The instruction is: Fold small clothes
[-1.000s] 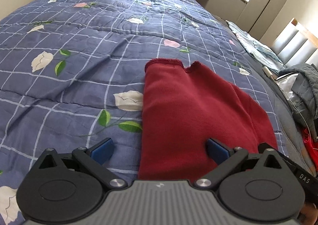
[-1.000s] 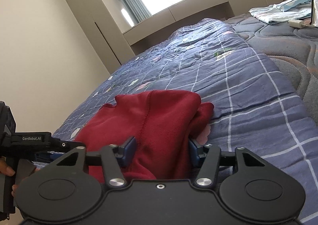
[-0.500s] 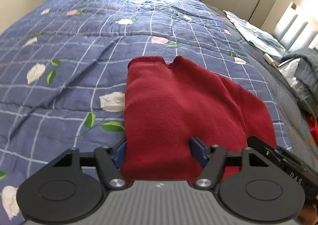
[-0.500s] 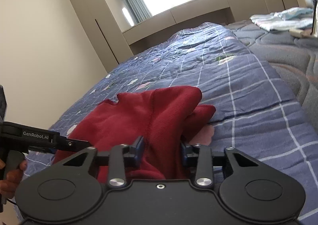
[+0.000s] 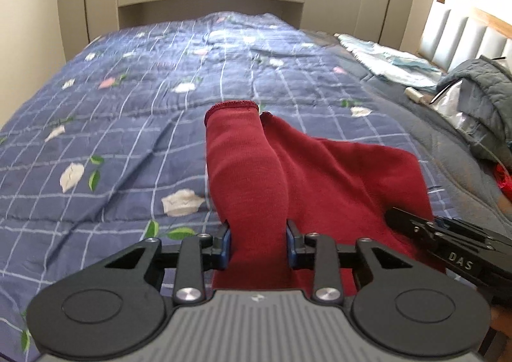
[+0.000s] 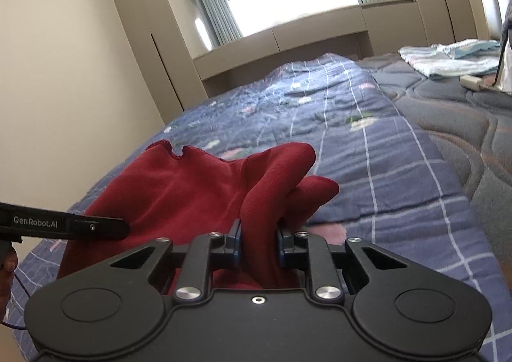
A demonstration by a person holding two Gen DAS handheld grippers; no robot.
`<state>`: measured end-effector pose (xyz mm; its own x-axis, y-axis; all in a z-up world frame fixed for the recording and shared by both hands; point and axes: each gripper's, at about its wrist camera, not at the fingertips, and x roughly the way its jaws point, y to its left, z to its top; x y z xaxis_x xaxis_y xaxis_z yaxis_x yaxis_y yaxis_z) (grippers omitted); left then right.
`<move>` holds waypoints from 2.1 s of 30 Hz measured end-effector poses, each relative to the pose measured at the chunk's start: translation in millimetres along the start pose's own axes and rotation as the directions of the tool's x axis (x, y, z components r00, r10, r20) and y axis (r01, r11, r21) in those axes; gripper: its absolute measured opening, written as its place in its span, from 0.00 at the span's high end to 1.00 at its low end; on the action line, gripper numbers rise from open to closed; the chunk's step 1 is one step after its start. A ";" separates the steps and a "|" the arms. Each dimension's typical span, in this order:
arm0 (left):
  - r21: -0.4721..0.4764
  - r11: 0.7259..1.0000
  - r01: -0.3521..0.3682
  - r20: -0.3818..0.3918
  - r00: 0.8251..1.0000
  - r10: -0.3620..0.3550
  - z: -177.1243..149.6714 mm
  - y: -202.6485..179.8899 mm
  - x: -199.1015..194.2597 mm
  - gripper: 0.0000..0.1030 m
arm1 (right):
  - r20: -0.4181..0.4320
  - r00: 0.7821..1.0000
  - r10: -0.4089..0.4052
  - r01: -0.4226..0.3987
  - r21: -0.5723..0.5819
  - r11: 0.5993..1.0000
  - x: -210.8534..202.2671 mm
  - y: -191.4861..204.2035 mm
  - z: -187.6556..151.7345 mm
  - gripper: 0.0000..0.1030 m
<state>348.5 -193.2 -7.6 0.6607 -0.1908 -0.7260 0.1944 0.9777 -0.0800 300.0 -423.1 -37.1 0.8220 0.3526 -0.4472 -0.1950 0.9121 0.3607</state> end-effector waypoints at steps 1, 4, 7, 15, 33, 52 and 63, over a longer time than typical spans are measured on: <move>0.003 1.000 0.007 0.008 1.000 -0.007 1.2 0.7 -3.6 0.67 | 0.007 1.000 0.002 -0.002 -0.003 1.000 -1.7 1.7 1.7 0.79; 0.014 1.000 0.021 0.033 0.999 -0.022 3.7 5.8 -13.7 0.67 | 0.027 1.000 0.015 -0.015 -0.020 1.000 -4.8 12.3 7.0 0.80; 0.023 1.000 0.021 0.058 0.998 -0.022 6.2 13.6 -23.7 0.67 | 0.039 0.999 0.027 -0.025 -0.038 0.999 -4.5 26.6 10.5 0.80; -0.013 1.000 0.011 0.074 0.997 -0.010 12.2 62.6 -42.0 0.67 | 0.061 0.994 0.093 -0.090 -0.049 0.995 13.4 88.8 11.4 0.80; -0.235 0.970 -0.062 0.010 0.998 0.067 -6.8 254.6 -36.9 0.67 | -0.135 0.981 0.138 -0.152 -0.104 0.983 131.9 226.1 -14.9 0.80; -0.356 0.934 -0.029 -0.006 1.000 0.029 -34.2 292.3 -19.0 0.25 | -0.088 0.995 -0.053 0.033 -0.212 0.977 128.3 237.5 -38.8 0.32; -0.330 0.941 -0.077 0.082 0.991 0.110 -33.9 285.3 -68.1 0.02 | 0.055 0.998 -0.039 0.049 -0.184 0.982 67.8 249.1 -27.1 0.01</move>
<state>334.3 101.7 -4.1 0.7355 -0.0889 -0.6717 -0.1075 0.9635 -0.2452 292.7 -166.3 0.3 0.8574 0.3046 -0.4149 -0.2498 0.9511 0.1818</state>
